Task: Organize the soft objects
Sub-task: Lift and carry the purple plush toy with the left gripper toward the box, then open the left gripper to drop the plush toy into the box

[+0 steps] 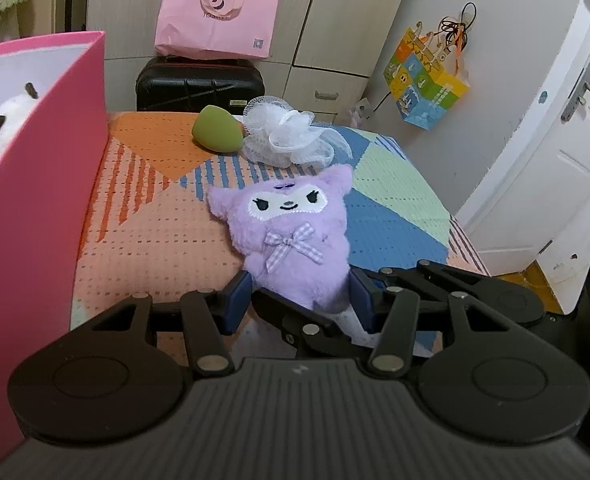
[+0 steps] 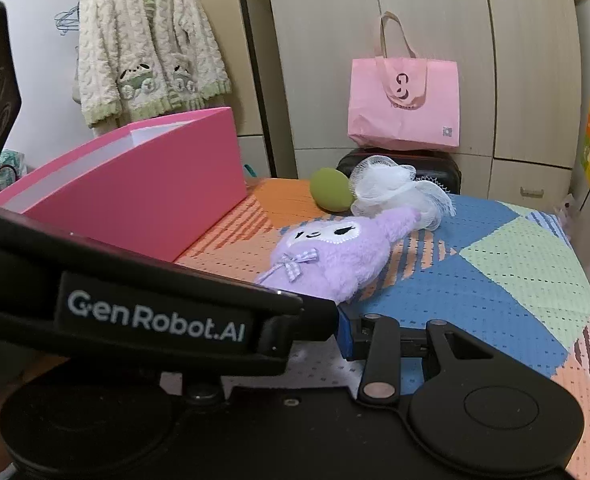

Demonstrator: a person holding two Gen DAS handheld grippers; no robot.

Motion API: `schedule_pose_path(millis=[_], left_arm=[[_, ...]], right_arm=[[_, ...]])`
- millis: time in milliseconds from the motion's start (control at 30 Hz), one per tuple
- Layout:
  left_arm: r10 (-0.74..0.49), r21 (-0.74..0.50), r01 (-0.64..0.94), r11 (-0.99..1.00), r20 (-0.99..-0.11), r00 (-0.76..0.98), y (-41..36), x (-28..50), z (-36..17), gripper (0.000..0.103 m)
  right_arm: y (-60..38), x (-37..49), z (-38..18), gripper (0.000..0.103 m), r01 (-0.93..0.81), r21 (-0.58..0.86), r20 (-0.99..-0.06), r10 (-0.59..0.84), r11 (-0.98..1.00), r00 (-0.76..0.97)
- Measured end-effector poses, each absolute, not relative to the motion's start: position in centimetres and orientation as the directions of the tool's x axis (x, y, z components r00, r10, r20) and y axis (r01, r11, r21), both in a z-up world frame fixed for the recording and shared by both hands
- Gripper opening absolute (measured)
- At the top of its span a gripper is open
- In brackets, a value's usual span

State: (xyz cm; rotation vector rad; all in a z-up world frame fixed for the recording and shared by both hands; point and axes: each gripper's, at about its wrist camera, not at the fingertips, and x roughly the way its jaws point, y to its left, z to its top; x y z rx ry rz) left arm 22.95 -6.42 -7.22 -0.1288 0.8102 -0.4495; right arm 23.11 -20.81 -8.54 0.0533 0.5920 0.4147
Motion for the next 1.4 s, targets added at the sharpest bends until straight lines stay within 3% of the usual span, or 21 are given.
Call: schedule_pose_path(millis=[933, 1400], left_arm=[[-0.471, -0.258, 0.398, 0.88, -0.571, 0.672, -1.9, 10.6, -2.8, 0.051], [-0.362, -0.181, 0.314, 0.932, -0.513, 0.779, 5.4, 7.4, 3.5, 0.05]], right_arm=[[-16.6, 11.4, -3.7, 0.047, -0.4, 0.017, -0.454, 0.364, 0.916, 0.813], [-10.1, 10.0, 2.0, 0.047, -0.519, -0.002, -0.368, 0.482, 0.855, 0.795]])
